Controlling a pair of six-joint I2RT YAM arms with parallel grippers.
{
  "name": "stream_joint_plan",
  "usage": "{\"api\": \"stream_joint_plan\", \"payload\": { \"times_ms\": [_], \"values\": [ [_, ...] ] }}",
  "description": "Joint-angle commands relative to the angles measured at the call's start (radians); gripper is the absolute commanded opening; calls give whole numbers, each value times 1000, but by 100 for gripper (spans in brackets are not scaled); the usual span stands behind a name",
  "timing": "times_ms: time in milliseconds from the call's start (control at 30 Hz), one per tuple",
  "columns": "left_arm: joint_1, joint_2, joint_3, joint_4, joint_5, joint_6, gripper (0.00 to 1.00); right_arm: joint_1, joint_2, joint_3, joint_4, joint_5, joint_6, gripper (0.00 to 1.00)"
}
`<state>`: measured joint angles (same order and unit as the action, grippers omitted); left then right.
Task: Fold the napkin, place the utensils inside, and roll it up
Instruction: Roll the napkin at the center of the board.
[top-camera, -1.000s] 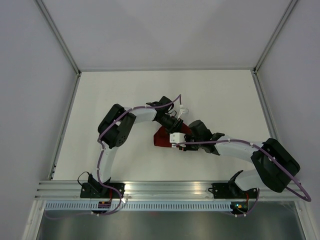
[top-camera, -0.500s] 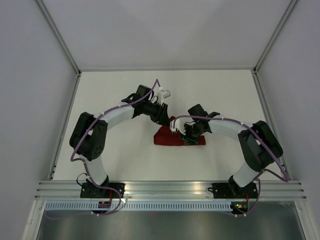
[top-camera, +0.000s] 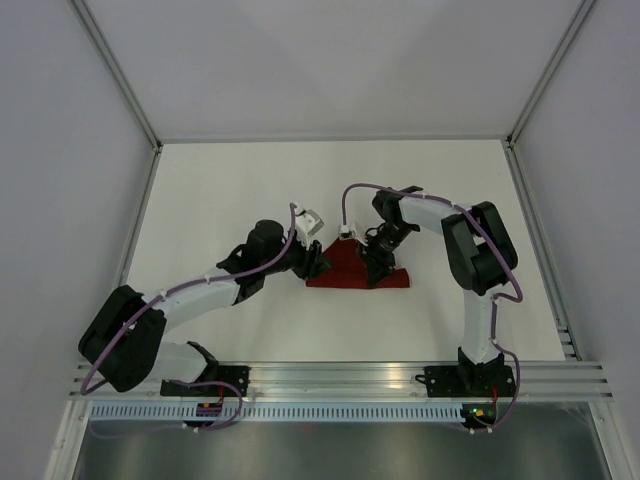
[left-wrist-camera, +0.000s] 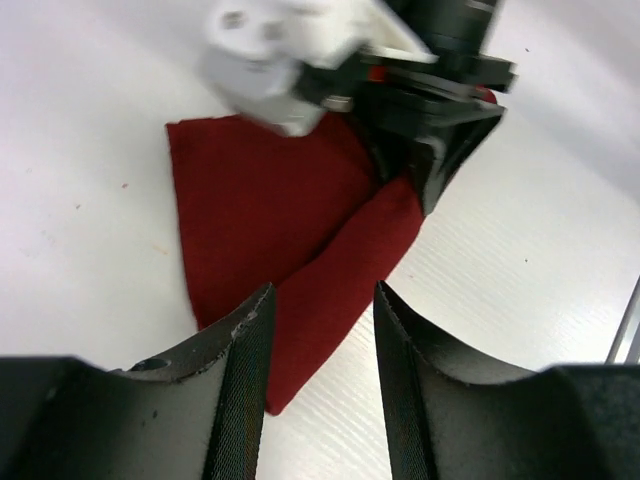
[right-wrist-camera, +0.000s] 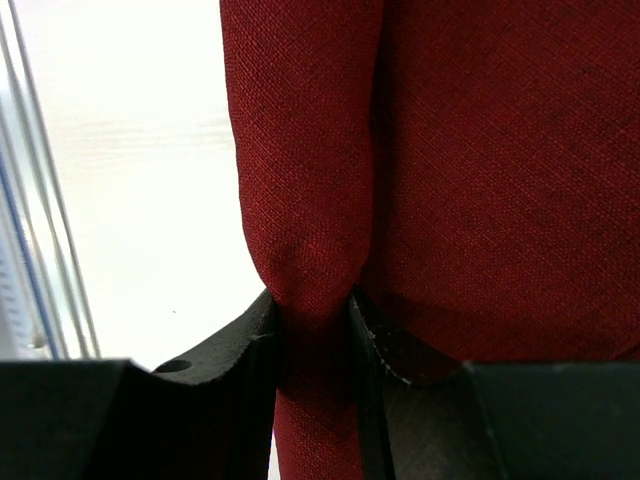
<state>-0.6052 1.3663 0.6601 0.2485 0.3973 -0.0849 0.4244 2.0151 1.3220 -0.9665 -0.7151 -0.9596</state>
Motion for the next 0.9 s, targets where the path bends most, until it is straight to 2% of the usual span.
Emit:
{"api": "stream_joint_plan", "payload": {
  "times_ms": [0, 100, 200, 467, 600, 867],
  "values": [
    [-103, -56, -57, 187, -178, 124, 49, 8, 154, 37, -75, 16, -47, 37],
    [-208, -24, -57, 170, -308, 212, 50, 4, 217, 92, -116, 20, -24, 37],
    [-283, 42, -34, 169, -375, 275, 50, -3, 266, 140, -144, 17, -1, 37],
    [-425, 212, 75, 138, -463, 453, 61, -10, 295, 172, -141, 36, 38, 37],
    [-462, 302, 130, 112, -489, 513, 62, -10, 298, 177, -141, 37, 41, 37],
    [-467, 358, 156, 69, -457, 516, 61, -12, 304, 178, -138, 43, 50, 37]
  ]
}}
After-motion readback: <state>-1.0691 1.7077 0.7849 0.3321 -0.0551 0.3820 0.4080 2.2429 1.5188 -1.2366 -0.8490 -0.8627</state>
